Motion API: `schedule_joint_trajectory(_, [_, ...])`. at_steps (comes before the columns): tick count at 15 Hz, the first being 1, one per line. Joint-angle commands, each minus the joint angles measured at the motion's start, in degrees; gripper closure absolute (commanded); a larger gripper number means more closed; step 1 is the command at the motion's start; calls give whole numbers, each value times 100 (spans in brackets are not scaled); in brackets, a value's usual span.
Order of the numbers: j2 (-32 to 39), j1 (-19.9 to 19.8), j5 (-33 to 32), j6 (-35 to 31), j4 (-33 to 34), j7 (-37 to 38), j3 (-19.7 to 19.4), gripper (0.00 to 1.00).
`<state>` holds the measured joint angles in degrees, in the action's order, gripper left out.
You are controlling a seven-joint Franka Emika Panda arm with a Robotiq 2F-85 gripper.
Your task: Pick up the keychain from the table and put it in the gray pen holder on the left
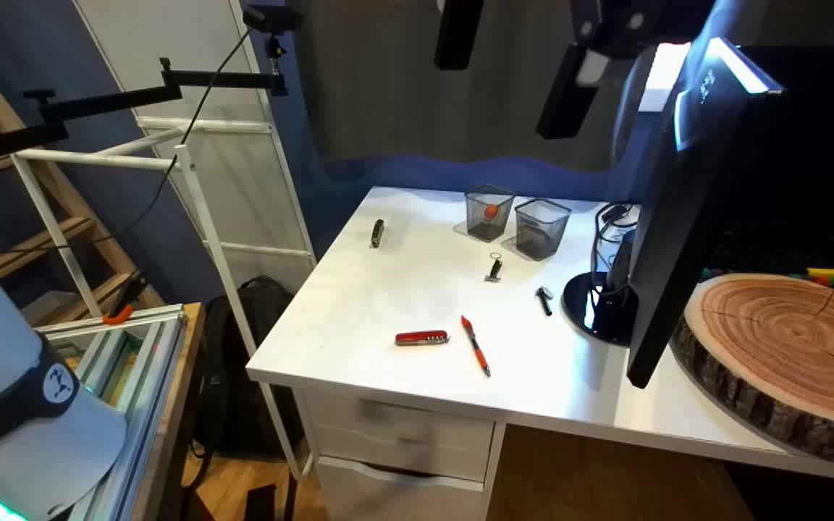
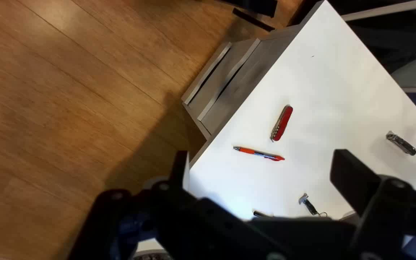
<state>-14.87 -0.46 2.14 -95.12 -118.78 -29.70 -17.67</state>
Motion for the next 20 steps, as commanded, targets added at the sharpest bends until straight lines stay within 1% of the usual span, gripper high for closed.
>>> schedule_joint_trajectory(1, [22, -206, 45, 18, 16, -43, 181, 0])
schedule_joint_trajectory(3, [149, -154, 48, -99, 116, -83, 245, 0])
schedule_joint_trajectory(5, [546, 92, 140, -129, 503, -347, 505, 0])
schedule_joint_trajectory(8, [958, 378, 97, -163, 1042, -506, 1072, 0])
schedule_joint_trajectory(10, [1355, 577, 7, -289, 1425, -528, 1486, 0])
schedule_joint_trajectory(12, [1895, 737, -293, -484, 1808, -455, 1870, 0])
schedule_joint_trajectory(13, [2191, 795, -422, -590, 1956, -540, 2024, 0])
schedule_joint_trajectory(14, [2480, 841, -410, -705, 2133, -697, 2162, 0])
schedule_joint_trajectory(15, [2829, 887, -590, -645, 2379, -728, 2293, 0])
schedule_joint_trajectory(16, [3144, 899, -717, -758, 2464, -868, 2386, 0])
schedule_joint_trajectory(17, [3496, 932, -898, -743, 2686, -957, 2474, 0])
schedule_joint_trajectory(18, [3836, 939, -957, -751, 2853, -1141, 2562, 0])
schedule_joint_trajectory(19, [3118, 846, -741, -822, 2227, -786, 2562, 0])
schedule_joint_trajectory(20, [3434, 860, -812, -840, 2383, -884, 2613, 0])
